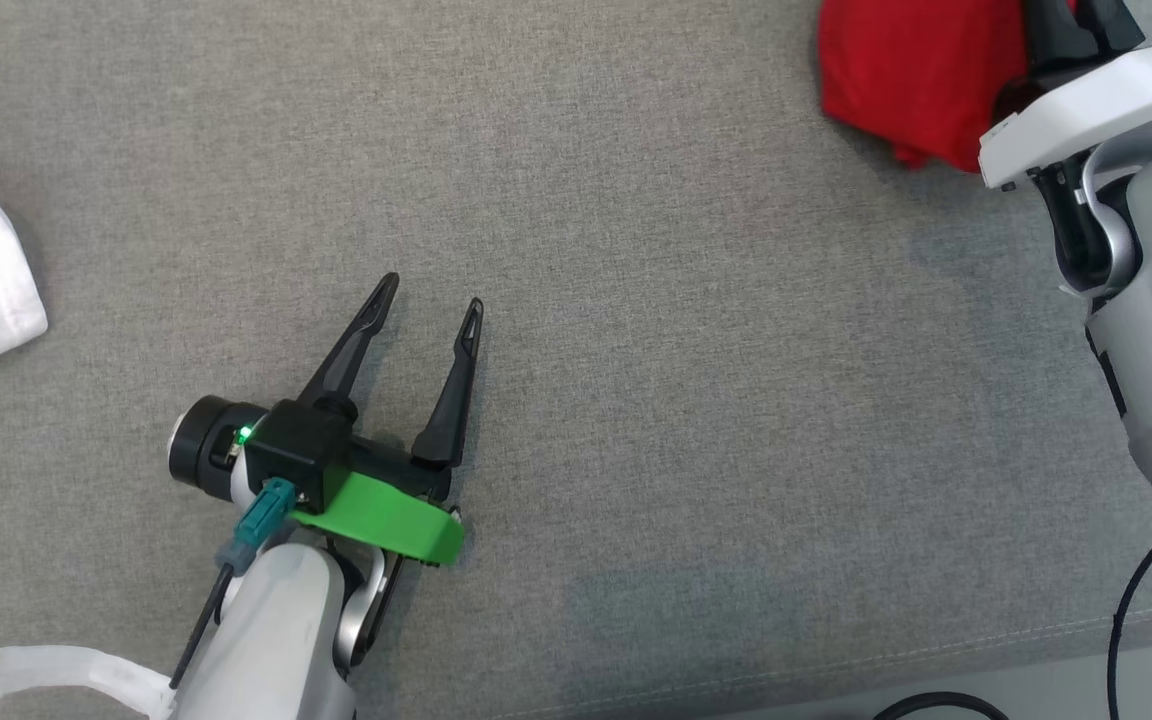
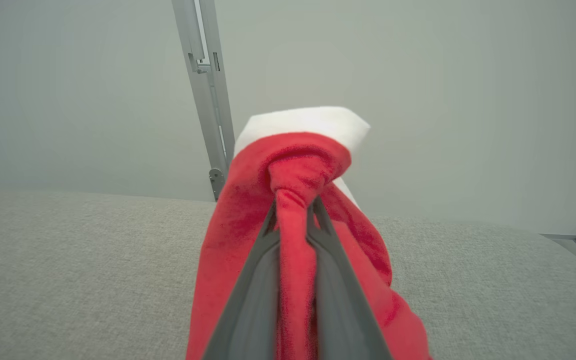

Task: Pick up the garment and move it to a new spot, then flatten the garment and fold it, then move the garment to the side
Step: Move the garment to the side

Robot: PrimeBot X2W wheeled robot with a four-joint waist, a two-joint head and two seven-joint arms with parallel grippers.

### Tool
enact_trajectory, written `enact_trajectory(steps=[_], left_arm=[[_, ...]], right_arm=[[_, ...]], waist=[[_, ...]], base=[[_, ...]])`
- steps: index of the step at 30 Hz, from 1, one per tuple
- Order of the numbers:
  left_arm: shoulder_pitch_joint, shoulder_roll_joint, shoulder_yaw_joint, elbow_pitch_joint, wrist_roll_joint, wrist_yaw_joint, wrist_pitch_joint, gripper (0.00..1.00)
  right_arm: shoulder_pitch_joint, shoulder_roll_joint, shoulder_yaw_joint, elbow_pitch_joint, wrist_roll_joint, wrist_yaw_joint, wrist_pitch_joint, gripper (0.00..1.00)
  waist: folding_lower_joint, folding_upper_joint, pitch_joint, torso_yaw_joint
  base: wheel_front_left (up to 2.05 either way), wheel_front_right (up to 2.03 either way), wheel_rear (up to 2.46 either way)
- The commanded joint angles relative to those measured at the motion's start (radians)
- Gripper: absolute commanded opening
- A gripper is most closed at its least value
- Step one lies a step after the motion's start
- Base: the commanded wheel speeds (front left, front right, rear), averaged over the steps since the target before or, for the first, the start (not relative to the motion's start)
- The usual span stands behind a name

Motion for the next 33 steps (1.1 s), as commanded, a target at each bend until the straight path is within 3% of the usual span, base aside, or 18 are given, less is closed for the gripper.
enact_trajectory(steps=[1, 5, 9, 16, 24, 25, 26, 30, 33], left_arm=[[0.014, 0.007, 0.004, 0.001, -0.001, 0.002, 0.001, 1.00], [0.026, 0.011, 0.003, -0.003, 0.001, 0.002, 0.001, 1.00], [0.015, 0.015, 0.001, -0.008, 0.009, 0.002, 0.001, 1.00], [0.010, 0.020, 0.018, -0.028, 0.020, 0.002, 0.001, 1.00], [0.004, 0.016, 0.016, -0.032, 0.024, 0.002, 0.001, 1.00], [0.003, 0.017, 0.015, -0.031, 0.024, 0.002, 0.001, 1.00], [0.003, 0.018, 0.015, -0.029, 0.023, 0.002, 0.001, 1.00], [0.000, 0.018, 0.016, -0.022, 0.023, 0.002, 0.001, 1.00], [0.003, 0.010, 0.020, -0.017, 0.017, 0.002, 0.001, 1.00]], right_arm=[[0.030, 0.002, -0.011, -0.024, 0.036, -0.001, -0.003, 0.00], [0.070, -0.024, -0.009, 0.003, 0.093, -0.001, -0.003, 0.00], [0.074, -0.082, -0.032, 0.186, 0.119, -0.001, -0.003, 0.00], [0.030, -0.155, -0.123, 0.376, 0.056, -0.001, -0.003, 0.00], [-0.006, -0.190, -0.255, 0.455, -0.066, -0.001, -0.003, 0.00], [-0.012, -0.196, -0.275, 0.463, -0.084, -0.001, -0.003, 0.45], [-0.021, -0.200, -0.294, 0.462, -0.099, -0.001, -0.003, 1.00], [-0.037, -0.231, -0.418, 0.420, -0.211, -0.001, -0.003, 1.00], [-0.014, -0.208, -0.545, 0.354, -0.298, -0.001, -0.003, 1.00]], waist=[[-0.0001, 0.0000, -0.024, -0.004], [-0.0001, 0.0000, -0.024, -0.001], [-0.0001, 0.0000, 0.001, 0.020], [-0.0001, 0.0000, 0.023, 0.039], [-0.0001, 0.0000, 0.029, 0.041], [-0.0001, 0.0000, 0.030, 0.041], [-0.0001, 0.0000, 0.030, 0.041], [-0.0001, 0.0000, 0.027, 0.041], [-0.0001, 0.0000, 0.008, 0.046]], base=[[0.00, 0.00, 0.00], [0.00, 0.00, 0.00], [0.00, 0.00, 0.00], [0.00, 0.00, 0.00], [0.00, 0.00, 0.00], [0.00, 0.00, 0.00], [0.00, 0.00, 0.00], [0.00, 0.00, 0.00], [0.00, 0.00, 0.00]])
